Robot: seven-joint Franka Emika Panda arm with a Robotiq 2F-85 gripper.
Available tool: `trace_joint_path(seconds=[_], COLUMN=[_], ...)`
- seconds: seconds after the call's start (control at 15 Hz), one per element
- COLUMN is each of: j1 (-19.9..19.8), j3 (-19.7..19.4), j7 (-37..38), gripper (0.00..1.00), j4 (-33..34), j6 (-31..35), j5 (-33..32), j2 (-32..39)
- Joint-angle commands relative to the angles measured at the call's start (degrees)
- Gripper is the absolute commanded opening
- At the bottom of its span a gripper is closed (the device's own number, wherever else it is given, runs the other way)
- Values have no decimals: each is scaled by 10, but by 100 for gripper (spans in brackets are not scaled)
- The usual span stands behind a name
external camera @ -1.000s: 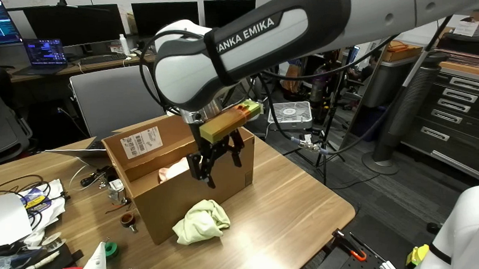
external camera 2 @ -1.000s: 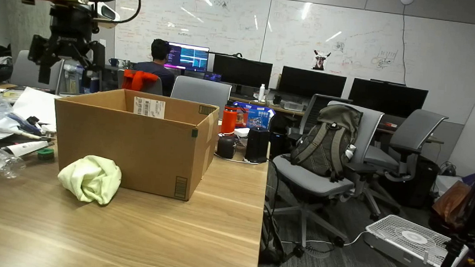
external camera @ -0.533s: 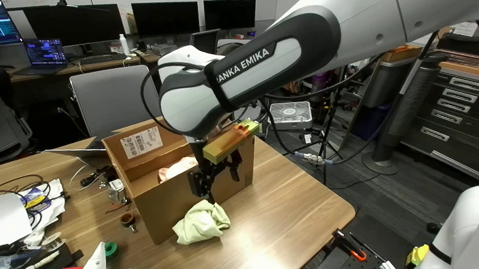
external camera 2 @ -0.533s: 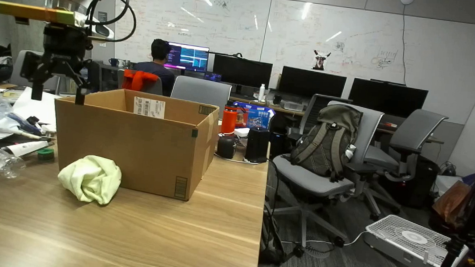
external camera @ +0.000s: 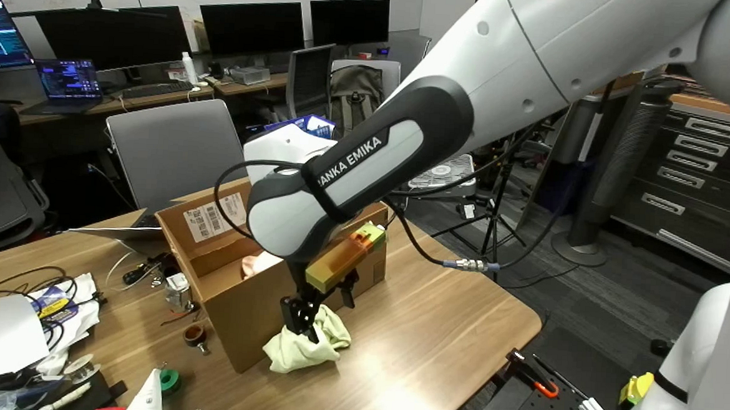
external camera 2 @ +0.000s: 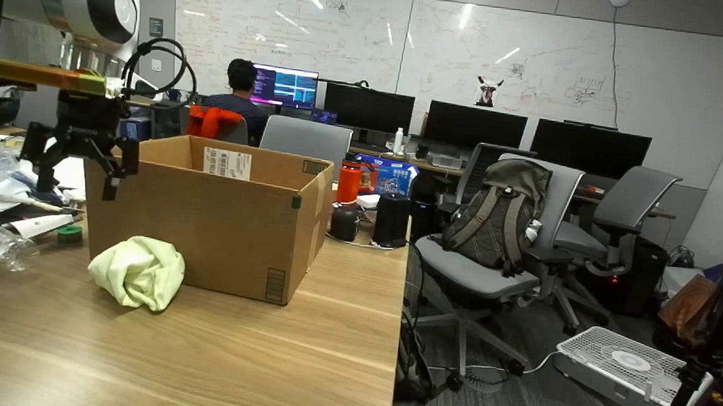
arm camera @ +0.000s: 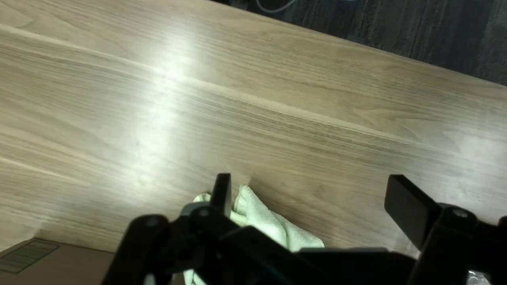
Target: Put the yellow towel, the pink and peach shirt in the box and the green towel respectively
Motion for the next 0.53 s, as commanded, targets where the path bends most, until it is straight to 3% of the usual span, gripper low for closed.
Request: trace_joint_path(seconds=[0.0,0.47], j1=[3,4], j3=[4,0], j7=[-8,-9], gripper=[100,100], j4=[-8,-17], j6=[54,134], j5=[14,9], j2=[25,61])
